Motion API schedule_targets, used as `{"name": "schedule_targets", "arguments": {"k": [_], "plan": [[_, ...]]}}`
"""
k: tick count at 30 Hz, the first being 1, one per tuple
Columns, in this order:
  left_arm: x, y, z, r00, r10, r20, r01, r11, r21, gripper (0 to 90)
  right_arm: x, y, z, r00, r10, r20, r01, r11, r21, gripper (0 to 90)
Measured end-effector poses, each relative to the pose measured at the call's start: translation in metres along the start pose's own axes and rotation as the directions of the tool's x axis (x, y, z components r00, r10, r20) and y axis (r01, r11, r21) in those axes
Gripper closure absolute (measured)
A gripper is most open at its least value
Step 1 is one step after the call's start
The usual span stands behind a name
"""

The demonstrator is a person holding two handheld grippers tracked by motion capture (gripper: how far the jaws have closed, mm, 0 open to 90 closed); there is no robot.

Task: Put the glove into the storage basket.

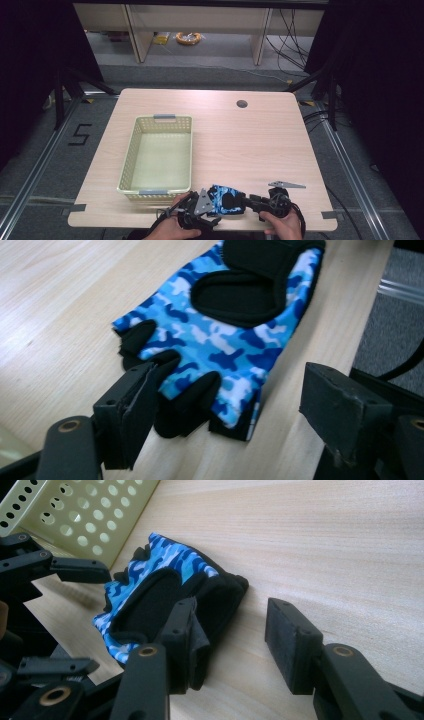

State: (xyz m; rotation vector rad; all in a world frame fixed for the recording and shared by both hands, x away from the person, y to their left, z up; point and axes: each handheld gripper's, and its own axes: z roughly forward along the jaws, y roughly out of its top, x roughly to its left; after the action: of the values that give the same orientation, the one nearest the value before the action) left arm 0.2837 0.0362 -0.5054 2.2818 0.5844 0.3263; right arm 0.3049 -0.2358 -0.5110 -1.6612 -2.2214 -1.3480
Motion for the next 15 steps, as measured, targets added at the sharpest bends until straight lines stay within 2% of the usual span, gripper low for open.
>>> {"name": "schedule_targets", "arguments": {"k": [1, 2, 3, 4, 5, 6, 7, 8, 11, 12, 14, 15], "plan": [[-0.001, 0.001, 0.001, 1.0, 0.009, 0.0, -0.009, 1.0, 0.005, 22.3, 0.0, 0.0, 0.0, 1.0, 0.0, 0.0, 0.0, 1.0, 0.0, 57.7], [-0.001, 0.002, 0.005, 0.9999, 0.011, -0.01, -0.011, 0.9996, 0.024, 21.4, 0.0, 0.0, 0.001, 0.9997, 0.001, 0.025, -0.001, 1.0, 0.007, 58.0], [-0.002, 0.002, 0.008, 1.0, -0.005, -0.006, 0.005, 0.9997, 0.025, 21.3, 0.0, 0.0, 0.002, 1.0, 0.0, 0.009, 0.0, 1.0, 0.007, 58.5], [-0.002, 0.002, 0.008, 1.0, -0.005, -0.006, 0.005, 0.9997, 0.025, 21.2, 0.001, 0.0, 0.003, 1.0, -0.004, 0.007, 0.004, 1.0, 0.009, 58.8], [-0.002, 0.001, 0.009, 0.9997, 0.011, -0.022, -0.01, 0.999, 0.045, 20.5, 0.002, 0.0, 0.003, 1.0, -0.008, 0.004, 0.008, 1.0, 0.013, 58.9], [-0.006, 0.001, 0.012, 0.9998, -0.01, -0.015, 0.01, 0.999, 0.044, 19.3, 0.002, 0.0, 0.004, 1.0, -0.007, 0.004, 0.006, 1.0, 0.015, 59.0], [-0.006, 0.001, 0.012, 0.9998, -0.01, -0.015, 0.01, 0.999, 0.044, 18.7, 0.002, 0.0, 0.004, 1.0, -0.007, 0.004, 0.006, 1.0, 0.015, 59.0], [-0.007, 0.001, 0.012, 0.9994, -0.026, -0.022, 0.027, 0.9986, 0.046, 18.7, 0.003, 0.0, 0.005, 1.0, -0.002, -0.007, 0.002, 1.0, 0.016, 59.3], [-0.008, 0.002, 0.012, 0.9992, -0.038, -0.012, 0.039, 0.9979, 0.051, 22.1, 0.005, -0.001, 0.007, 0.9996, -0.001, -0.029, 0.001, 1.0, 0.014, 61.5], [-0.006, 0.002, 0.011, 0.9994, -0.034, -0.01, 0.034, 0.9981, 0.051, 25.3, 0.01, -0.002, 0.009, 0.9987, 0.024, -0.044, -0.022, 0.999, 0.027, 63.1], [-0.005, 0.001, 0.01, 0.9995, -0.023, -0.023, 0.024, 0.9983, 0.054, 28.9, 0.011, -0.002, 0.011, 0.999, 0.016, -0.042, -0.015, 0.999, 0.031, 63.7], [-0.004, 0.001, 0.01, 0.9996, -0.026, -0.015, 0.026, 0.9988, 0.042, 33.5, 0.012, -0.002, 0.013, 0.9989, 0.023, -0.042, -0.021, 0.999, 0.038, 64.2]]}}
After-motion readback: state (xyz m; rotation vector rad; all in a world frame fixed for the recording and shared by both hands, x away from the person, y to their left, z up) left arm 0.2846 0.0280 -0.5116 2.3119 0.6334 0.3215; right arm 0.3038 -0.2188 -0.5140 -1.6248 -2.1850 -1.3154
